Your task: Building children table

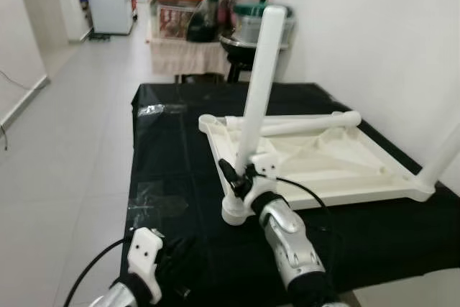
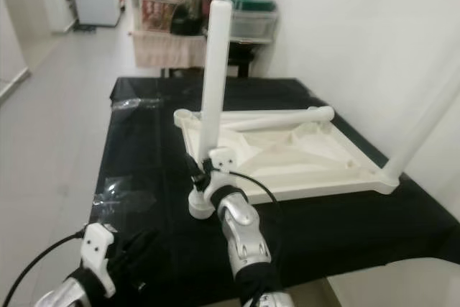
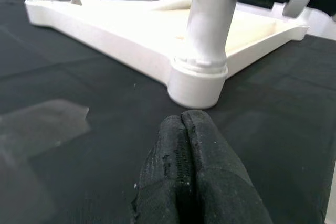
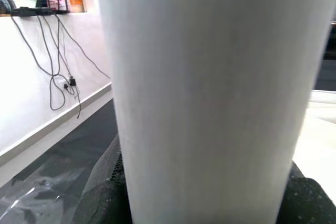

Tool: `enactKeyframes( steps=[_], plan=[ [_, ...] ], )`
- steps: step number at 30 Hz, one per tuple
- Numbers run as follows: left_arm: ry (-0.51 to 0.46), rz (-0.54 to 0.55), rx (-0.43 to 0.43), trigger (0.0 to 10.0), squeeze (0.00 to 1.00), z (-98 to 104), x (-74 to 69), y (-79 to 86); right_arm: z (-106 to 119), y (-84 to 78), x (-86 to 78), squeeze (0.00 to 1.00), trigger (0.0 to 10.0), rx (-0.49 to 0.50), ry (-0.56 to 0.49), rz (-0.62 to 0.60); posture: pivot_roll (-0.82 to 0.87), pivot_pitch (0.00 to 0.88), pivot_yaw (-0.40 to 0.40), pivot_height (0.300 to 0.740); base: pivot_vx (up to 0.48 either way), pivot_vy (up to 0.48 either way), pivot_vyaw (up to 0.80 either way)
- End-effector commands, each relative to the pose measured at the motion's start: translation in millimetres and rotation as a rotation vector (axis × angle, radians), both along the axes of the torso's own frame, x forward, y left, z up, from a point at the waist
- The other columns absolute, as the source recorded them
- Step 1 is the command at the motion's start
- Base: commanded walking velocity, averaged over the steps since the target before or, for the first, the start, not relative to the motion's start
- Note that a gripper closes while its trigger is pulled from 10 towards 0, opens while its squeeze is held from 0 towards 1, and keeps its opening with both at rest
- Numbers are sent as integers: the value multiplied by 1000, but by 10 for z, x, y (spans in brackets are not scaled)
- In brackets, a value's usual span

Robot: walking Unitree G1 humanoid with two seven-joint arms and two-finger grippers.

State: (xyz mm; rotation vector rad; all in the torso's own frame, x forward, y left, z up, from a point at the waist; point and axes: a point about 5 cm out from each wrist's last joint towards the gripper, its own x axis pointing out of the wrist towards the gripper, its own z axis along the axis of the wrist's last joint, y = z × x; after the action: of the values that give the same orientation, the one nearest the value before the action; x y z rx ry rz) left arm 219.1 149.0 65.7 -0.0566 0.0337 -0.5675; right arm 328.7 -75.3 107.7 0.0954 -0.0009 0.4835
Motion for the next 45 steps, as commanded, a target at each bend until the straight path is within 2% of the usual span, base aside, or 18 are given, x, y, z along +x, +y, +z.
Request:
enactKeyframes(
  steps=[1, 4, 5, 6, 7, 8, 9, 10, 14, 18, 19, 24, 29, 30, 32, 33, 42, 45],
  plan=[
    [17, -11, -6, 10000, 0, -25, -3, -8, -377, -64, -113, 0, 0, -5, 183, -7, 60, 0, -74, 740, 0, 0, 0],
    [9, -2, -11, 10000, 0, -16, 8, -18, -331, -26, -116, 0, 0, -36, 165, 15, 66, 0, -83, 740, 0, 0, 0],
    [4, 6, -11, 10000, 0, -14, 14, -24, -331, 10, -136, 0, 2235, -62, 172, 26, 72, 0, -87, 740, 0, 0, 0],
    [3, 7, -11, 10000, 0, -12, 18, -25, -324, 37, -150, 0, 10000, -82, 173, 33, 72, 0, -87, 740, 0, 0, 0],
    [3, 7, -11, 10000, 0, -12, 18, -25, -324, 37, -150, 0, 10000, -82, 173, 33, 72, 0, -87, 740, 0, 0, 0],
    [2, 8, -12, 10000, 0, -11, 20, -26, -317, 56, -161, 718, 10000, -96, 172, 36, 72, 0, -87, 740, 0, 0, 0],
    [3, 9, -13, 10000, 0, -10, 22, -25, -272, 69, -159, 718, 10000, -77, 166, 83, 74, 0, -85, 740, 0, 0, 0],
    [4, 8, -14, 10000, 0, -11, 23, -25, -197, 63, -134, 1000, 10000, -62, 148, 174, 71, 0, -78, 740, 0, 0, 0],
    [6, 4, -17, 10000, 0, -9, 34, -27, 34, -9, -53, 1000, 10000, -88, 73, 407, 70, 0, -77, 740, 0, 0, 0],
    [6, 1, -17, 10000, 0, -8, 57, -25, 261, -114, 41, 847, 10000, -182, -24, 601, 72, 0, -78, 740, 0, 0, 0],
    [6, 1, -16, 10000, 0, -8, 66, -21, 339, -137, 86, 0, 10000, -201, -39, 665, 86, 0, -84, 740, 0, 0, 0],
    [2, 8, -9, 10000, 0, -10, 84, -14, 589, -154, 232, 0, 10000, -174, 12, 898, 124, 0, -95, 740, 0, 0, 0],
    [2, 7, -6, 10000, 0, -12, 88, -18, 651, -142, 281, 0, 10000, -149, 25, 922, 126, 0, -94, 740, 0, 0, 0],
    [3, 6, -7, 10000, 0, -15, 93, -21, 669, -157, 303, 0, 4157, -110, 52, 944, 133, 0, -96, 740, 0, 0, 0],
    [3, 5, -7, 10000, 0, -16, 95, -23, 668, -168, 309, 0, 4157, -99, 65, 954, 133, 0, -96, 740, 0, 0, 0],
    [4, 5, -7, 10000, 0, -17, 95, -25, 659, -180, 311, 0, 0, -99, 73, 958, 133, 0, -96, 740, 0, 0, 0],
    [4, 4, -11, 10000, 0, -20, 85, -47, 576, -338, 303, 0, 0, -92, 89, 928, 128, 0, -96, 740, 0, 0, 0],
    [2, 6, -15, 10000, 0, -12, 56, -42, 483, -598, 287, 0, 0, -158, 19, 745, 118, 0, -100, 740, 0, 0, 0]
  ],
)
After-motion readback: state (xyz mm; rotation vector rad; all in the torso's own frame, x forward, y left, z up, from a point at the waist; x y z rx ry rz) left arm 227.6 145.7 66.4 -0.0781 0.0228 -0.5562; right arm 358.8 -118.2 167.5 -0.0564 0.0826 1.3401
